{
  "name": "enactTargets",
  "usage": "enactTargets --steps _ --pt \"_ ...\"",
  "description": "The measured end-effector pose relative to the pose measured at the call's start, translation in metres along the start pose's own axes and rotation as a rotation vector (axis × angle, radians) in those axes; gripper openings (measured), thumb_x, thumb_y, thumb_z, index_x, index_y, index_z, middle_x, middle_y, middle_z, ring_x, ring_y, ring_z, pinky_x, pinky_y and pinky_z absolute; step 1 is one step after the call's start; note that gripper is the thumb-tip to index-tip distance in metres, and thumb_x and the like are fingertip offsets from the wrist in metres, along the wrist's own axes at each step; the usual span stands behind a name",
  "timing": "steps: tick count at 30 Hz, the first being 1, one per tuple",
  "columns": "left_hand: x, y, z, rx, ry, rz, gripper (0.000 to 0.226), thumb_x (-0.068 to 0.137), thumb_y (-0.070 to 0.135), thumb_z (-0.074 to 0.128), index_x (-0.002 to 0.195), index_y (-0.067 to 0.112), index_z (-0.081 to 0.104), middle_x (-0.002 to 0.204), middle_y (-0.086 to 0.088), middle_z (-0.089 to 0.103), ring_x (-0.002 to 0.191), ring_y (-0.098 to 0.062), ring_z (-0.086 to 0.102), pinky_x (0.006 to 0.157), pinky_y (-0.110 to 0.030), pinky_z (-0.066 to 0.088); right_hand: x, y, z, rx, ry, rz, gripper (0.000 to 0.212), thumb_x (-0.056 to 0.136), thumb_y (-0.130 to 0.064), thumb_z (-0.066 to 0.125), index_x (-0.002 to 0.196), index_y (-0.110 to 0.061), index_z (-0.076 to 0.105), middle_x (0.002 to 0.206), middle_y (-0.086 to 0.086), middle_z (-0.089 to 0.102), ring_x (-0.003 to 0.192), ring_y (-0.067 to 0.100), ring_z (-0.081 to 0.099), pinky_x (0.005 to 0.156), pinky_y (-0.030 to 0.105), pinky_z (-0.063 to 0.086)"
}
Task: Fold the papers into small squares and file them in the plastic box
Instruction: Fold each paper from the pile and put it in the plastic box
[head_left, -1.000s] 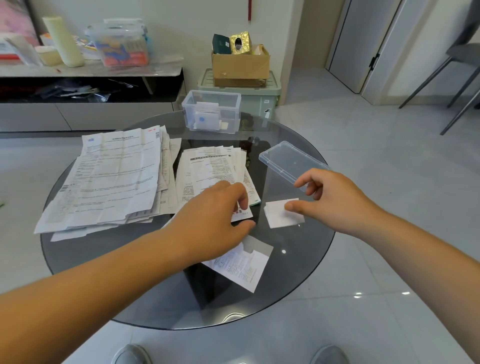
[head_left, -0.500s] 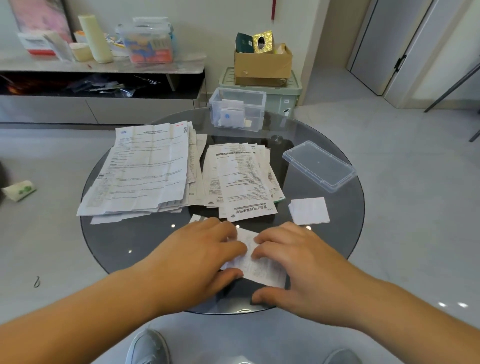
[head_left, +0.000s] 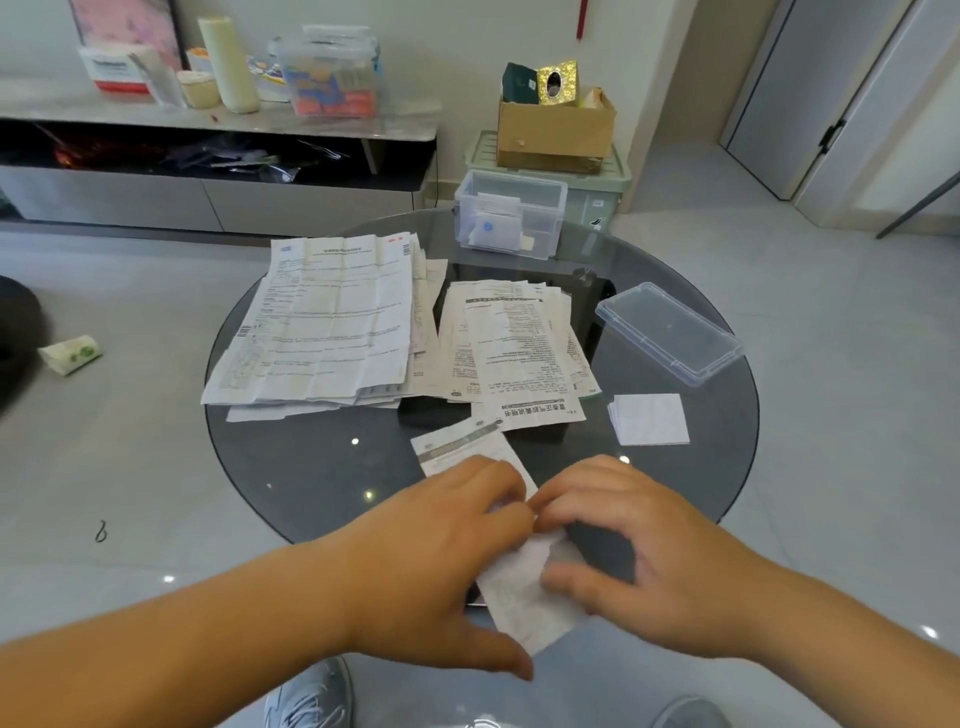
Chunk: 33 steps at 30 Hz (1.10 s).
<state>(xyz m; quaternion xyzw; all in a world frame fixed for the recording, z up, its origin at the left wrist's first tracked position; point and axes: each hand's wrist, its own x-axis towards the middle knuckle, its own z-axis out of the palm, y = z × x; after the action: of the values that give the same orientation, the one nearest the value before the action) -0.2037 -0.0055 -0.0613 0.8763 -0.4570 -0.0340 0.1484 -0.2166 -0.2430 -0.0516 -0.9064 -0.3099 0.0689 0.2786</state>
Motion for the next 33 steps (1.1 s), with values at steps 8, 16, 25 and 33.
enactTargets --steps 8,16,25,33 --pt "-0.012 -0.012 0.007 0.04 -0.007 0.032 0.074 0.061 0.076 0.077 0.114 0.031 0.051 0.127 0.01 0.042 0.116 -0.011 0.039 0.103 -0.023 0.033 0.004 0.009 0.003 0.109 0.017 0.049 0.034 0.095 -0.05 0.046 0.105 -0.033 0.073 0.109 -0.025 0.064 0.119 0.007 0.052 0.095 0.018 0.043" --pt "-0.023 -0.02 -0.008 -0.368 0.079 -0.199 0.024 0.08 0.048 0.079 0.098 0.034 0.073 0.111 0.021 0.062 0.116 -0.003 0.054 0.099 -0.022 0.045 0.005 0.006 0.005 0.249 0.055 0.144 0.055 0.089 -0.068 0.037 0.103 -0.032 0.075 0.108 -0.019 0.064 0.117 0.006 0.054 0.098 0.033 0.047" --pt "-0.01 -0.012 -0.009 -0.369 0.258 -0.616 0.02 0.096 0.043 0.06 0.103 0.024 0.062 0.085 0.009 0.063 0.073 -0.009 0.059 0.068 -0.029 0.052 0.016 -0.015 0.009 0.355 0.112 0.31 0.053 0.086 -0.043 0.073 0.132 -0.039 0.048 0.097 -0.02 0.071 0.094 0.001 0.065 0.084 0.022 0.049" --pt "0.004 -0.012 0.002 -0.085 0.233 -0.654 0.063 0.089 0.056 0.062 0.137 0.025 0.036 0.115 0.004 0.06 0.1 -0.016 0.058 0.086 -0.036 0.055 0.04 -0.021 0.03 -0.117 0.238 0.469 0.079 0.087 -0.059 0.064 0.148 -0.034 0.021 0.11 -0.013 0.057 0.1 0.012 0.051 0.099 0.039 0.044"
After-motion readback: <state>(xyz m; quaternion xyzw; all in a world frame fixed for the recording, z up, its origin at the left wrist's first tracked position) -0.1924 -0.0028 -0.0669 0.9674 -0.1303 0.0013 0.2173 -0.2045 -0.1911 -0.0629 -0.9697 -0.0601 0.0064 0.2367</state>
